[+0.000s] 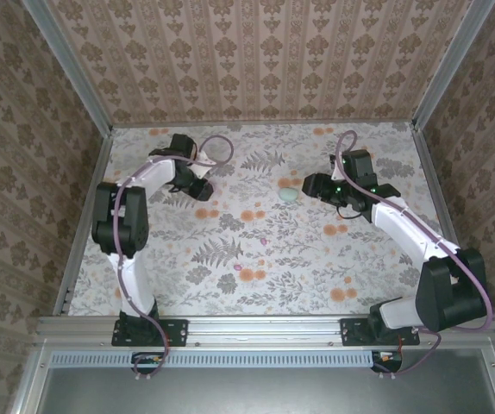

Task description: Insert wireless bluetooth earbuds into charging case

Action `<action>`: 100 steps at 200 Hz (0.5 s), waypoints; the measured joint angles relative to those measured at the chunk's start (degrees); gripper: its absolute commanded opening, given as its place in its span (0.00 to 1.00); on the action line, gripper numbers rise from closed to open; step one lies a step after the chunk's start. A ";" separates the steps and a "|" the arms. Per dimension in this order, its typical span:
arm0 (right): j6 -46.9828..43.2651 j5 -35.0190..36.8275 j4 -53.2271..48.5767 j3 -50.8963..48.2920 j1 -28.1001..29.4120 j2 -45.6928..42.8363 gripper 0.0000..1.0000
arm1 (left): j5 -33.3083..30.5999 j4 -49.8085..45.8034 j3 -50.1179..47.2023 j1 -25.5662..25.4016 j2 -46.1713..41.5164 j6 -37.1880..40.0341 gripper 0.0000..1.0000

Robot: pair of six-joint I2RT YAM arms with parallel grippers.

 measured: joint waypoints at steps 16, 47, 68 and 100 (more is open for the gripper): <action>1.25 -1.95 0.85 -0.11 -1.05 0.00 0.59 | 2.45 1.25 -1.88 -1.40 -5.49 1.03 0.28; 3.04 -6.56 1.97 -0.11 -2.19 -0.28 0.59 | 7.21 4.94 -5.49 -5.25 -15.23 4.31 0.27; 4.07 -10.51 3.04 -0.11 -2.32 -0.94 0.59 | 10.12 6.25 -8.24 -8.46 -19.67 7.54 0.26; 5.22 -16.76 4.35 0.28 -2.32 -1.77 0.59 | 12.13 6.54 -10.05 -13.68 -21.90 12.31 0.26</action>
